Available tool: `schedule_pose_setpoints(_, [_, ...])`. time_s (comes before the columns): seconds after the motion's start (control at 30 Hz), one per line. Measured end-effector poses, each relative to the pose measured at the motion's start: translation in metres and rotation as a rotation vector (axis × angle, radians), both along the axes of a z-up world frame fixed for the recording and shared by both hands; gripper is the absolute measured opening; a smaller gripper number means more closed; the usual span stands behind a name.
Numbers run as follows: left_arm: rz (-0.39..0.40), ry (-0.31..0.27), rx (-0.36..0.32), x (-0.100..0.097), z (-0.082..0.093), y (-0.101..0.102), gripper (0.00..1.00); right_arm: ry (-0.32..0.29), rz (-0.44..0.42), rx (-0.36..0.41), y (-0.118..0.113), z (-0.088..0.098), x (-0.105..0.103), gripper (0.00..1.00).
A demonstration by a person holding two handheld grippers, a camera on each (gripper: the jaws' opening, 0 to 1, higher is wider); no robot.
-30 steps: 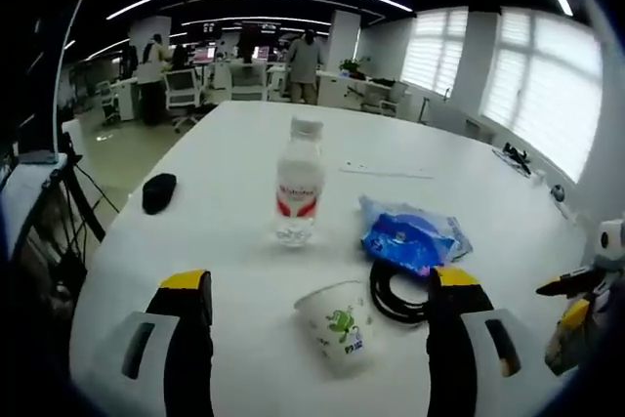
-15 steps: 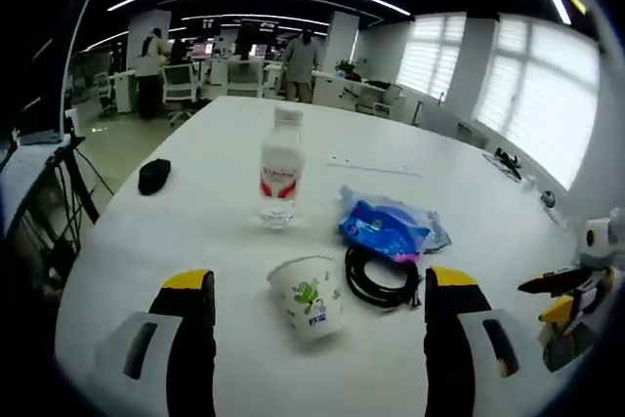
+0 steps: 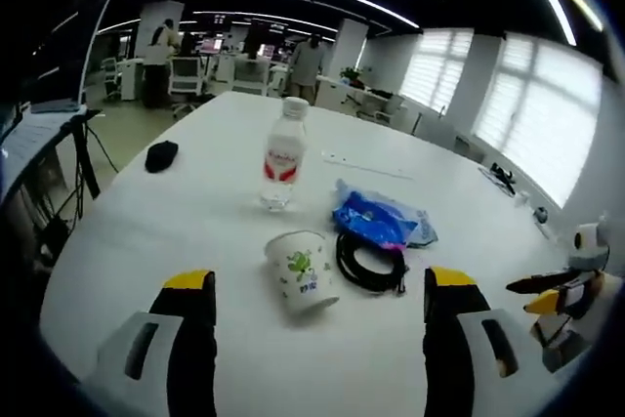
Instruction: Arrange the tabletop items into an orderly group along one side of the table until the central work area is clear of visible clutter.
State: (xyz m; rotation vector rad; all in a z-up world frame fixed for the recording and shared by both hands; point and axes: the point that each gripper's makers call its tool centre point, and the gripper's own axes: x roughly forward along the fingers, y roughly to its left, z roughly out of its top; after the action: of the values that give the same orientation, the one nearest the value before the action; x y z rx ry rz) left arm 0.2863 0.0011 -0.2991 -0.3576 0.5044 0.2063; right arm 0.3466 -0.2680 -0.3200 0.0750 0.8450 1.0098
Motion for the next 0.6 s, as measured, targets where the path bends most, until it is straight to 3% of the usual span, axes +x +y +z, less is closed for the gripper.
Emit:
schedule_pose_setpoints(0.23, [-0.011,-0.009,-0.052,-0.02,0.0,-0.003,0.88,0.003,-0.056,-0.014,0.009,-0.01,-0.003,0.72])
schedule_pose_setpoints(0.3, [-0.02,-0.012,-0.053,-0.024,0.003,-0.004,0.88,-0.004,-0.086,0.021,0.014,0.0,-0.005,0.72])
schedule_pose_setpoints(0.37, [-0.028,-0.022,-0.014,-0.025,0.006,-0.004,0.88,-0.004,-0.047,0.044,0.018,0.003,-0.01,0.74])
schedule_pose_setpoints(0.43, [-0.012,-0.013,-0.008,-0.025,0.006,-0.007,0.88,-0.013,0.022,0.011,0.015,-0.002,-0.014,0.74])
schedule_pose_setpoints(0.5, [0.017,-0.025,-0.015,-0.026,0.01,-0.009,0.88,-0.054,0.03,-0.006,0.008,-0.001,-0.003,0.74])
schedule_pose_setpoints(0.6, [0.032,-0.041,0.01,-0.025,0.019,-0.016,0.89,-0.004,0.014,0.079,0.006,0.008,0.02,0.74])
